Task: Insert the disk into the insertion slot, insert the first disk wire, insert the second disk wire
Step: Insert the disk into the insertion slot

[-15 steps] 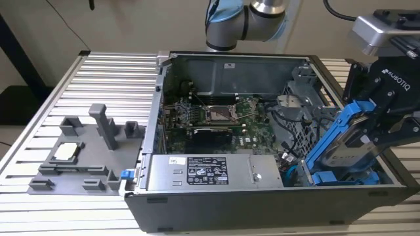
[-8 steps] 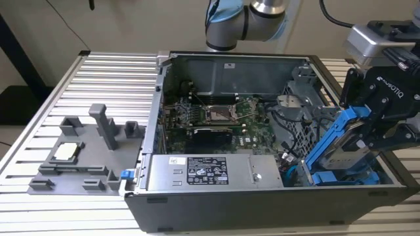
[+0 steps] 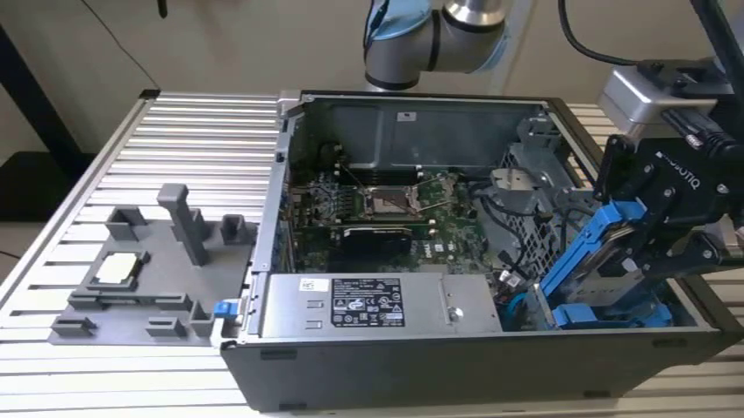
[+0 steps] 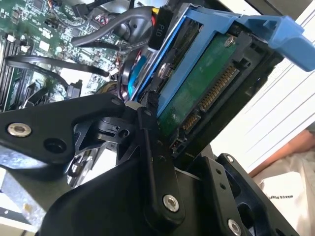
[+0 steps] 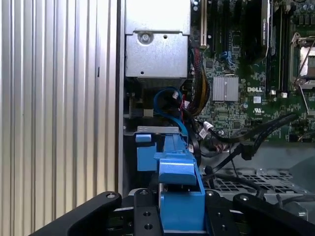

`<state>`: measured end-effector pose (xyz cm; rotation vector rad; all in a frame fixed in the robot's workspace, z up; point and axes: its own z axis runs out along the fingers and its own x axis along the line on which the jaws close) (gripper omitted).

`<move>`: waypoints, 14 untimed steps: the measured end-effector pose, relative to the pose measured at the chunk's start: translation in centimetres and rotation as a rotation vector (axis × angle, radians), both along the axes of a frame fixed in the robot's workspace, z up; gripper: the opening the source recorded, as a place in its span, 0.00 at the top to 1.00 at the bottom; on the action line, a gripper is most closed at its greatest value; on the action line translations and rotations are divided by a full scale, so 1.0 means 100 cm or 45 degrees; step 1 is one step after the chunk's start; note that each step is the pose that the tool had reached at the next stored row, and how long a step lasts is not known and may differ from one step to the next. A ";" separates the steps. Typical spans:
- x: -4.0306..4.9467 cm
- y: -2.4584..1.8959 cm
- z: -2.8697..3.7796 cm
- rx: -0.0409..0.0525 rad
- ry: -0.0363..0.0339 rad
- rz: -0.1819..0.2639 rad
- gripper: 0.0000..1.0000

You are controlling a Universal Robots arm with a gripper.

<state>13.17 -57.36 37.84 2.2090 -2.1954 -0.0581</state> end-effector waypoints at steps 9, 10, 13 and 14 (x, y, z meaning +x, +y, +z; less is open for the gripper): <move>0.0000 0.0000 -0.0101 0.000 0.0015 0.000 0.67; 0.0000 0.0000 -0.0102 0.000 0.0015 0.000 0.67; 0.0000 0.0000 -0.0103 0.000 0.0015 0.000 0.67; 0.0000 0.0000 -0.0103 0.000 0.0015 0.000 0.67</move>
